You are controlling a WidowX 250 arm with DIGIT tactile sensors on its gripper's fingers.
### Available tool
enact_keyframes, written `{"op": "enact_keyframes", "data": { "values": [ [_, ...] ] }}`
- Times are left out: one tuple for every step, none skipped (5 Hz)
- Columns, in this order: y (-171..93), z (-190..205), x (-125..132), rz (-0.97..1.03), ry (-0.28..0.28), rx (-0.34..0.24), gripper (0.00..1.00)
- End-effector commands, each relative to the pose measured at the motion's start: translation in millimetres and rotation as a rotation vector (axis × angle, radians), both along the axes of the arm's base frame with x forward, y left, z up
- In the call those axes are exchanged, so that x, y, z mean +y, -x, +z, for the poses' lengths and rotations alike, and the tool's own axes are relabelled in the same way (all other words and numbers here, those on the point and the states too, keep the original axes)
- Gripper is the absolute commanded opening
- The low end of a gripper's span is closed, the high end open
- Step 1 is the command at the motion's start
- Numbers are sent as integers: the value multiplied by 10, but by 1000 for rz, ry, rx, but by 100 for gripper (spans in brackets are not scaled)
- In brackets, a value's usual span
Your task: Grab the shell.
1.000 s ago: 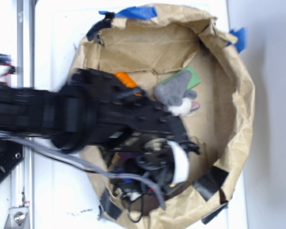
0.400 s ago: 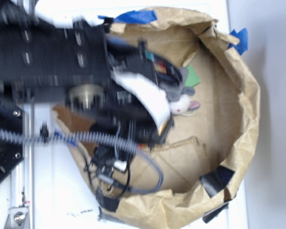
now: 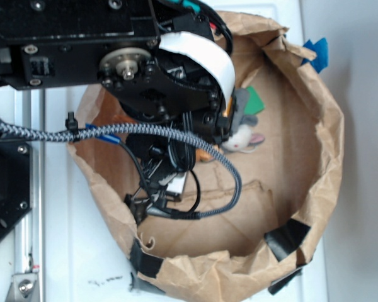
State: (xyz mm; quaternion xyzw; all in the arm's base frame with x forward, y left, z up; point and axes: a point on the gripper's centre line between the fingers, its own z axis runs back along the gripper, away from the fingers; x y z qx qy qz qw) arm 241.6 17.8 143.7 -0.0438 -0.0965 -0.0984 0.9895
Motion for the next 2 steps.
{"op": "enact_keyframes", "data": {
  "values": [
    [-24,223,-74,83,-22,-87,0],
    [-17,150,-110,79,-34,-88,0]
  ]
}}
